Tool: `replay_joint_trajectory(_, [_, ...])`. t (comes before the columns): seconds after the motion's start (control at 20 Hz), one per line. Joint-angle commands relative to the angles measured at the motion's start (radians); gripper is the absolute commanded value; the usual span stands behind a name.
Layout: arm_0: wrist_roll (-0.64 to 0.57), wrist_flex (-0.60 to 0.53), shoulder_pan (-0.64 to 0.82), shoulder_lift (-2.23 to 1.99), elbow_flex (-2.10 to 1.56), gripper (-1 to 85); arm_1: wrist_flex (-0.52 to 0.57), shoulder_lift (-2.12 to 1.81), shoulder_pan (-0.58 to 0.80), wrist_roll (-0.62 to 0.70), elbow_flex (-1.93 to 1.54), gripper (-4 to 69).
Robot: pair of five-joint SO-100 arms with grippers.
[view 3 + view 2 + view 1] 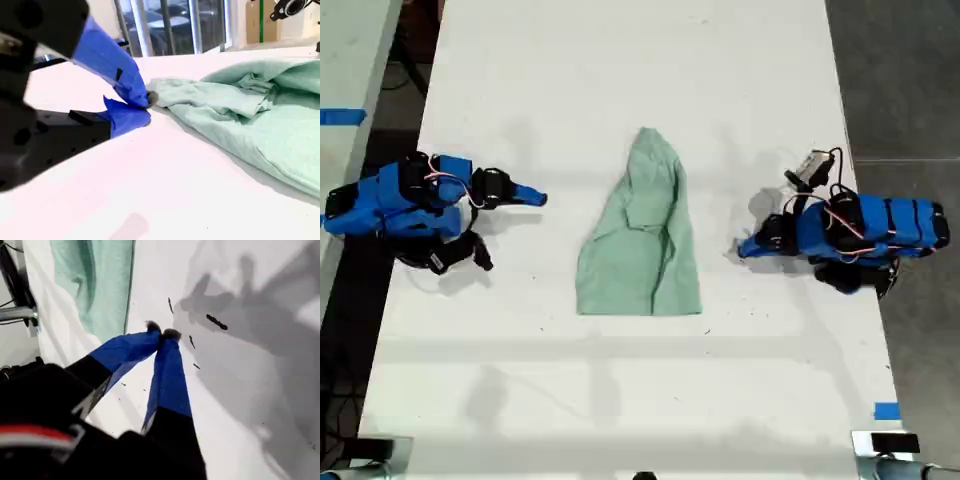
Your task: Fold t shirt
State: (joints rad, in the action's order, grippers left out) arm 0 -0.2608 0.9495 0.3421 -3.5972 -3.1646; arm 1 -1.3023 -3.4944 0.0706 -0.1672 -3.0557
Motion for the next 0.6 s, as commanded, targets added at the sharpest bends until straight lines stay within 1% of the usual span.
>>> replay_joint_trajectory(0.0, [0.031, -0.011, -0.025, -0.006, 0.009, -0.2, -0.017, -0.011, -0.025, -0.029, -0.049, 1.9])
replay_joint_trajectory(0.35, [0.032, -0.018, -0.029, -0.006, 0.008, -0.2, -0.017, -0.011, -0.025, -0.032, -0.049, 1.9])
replay_joint_trajectory(0.45, [0.043, -0.02, -0.034, -0.006, 0.005, -0.2, -0.017, -0.011, -0.021, -0.032, -0.049, 1.9])
replay_joint_trajectory(0.55, [0.081, -0.018, -0.035, -0.006, -0.006, -0.2, -0.017, -0.011, -0.023, -0.032, -0.049, 1.9])
